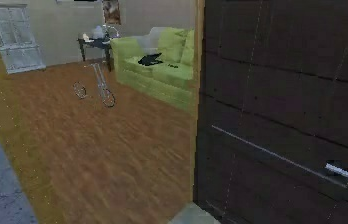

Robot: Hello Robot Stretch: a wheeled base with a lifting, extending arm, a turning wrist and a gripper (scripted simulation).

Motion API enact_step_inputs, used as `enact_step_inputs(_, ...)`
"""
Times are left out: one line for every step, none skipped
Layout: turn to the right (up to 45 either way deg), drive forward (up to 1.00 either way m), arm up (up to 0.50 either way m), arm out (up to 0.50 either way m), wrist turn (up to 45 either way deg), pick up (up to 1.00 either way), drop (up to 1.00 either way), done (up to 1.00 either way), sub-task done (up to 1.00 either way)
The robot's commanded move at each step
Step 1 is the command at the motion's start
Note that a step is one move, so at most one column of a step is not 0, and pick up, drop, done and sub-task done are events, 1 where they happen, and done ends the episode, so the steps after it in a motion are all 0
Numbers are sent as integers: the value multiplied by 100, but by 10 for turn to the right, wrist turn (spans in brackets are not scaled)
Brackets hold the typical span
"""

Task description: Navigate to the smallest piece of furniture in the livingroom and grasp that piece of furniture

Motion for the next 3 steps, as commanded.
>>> enact_step_inputs(0, 80, 0, 0, 0, 0, 0, 0, 0)
enact_step_inputs(-420, 0, 0, 0, 0, 0, 0, 0, 0)
enact_step_inputs(0, 40, 0, 0, 0, 0, 0, 0, 0)
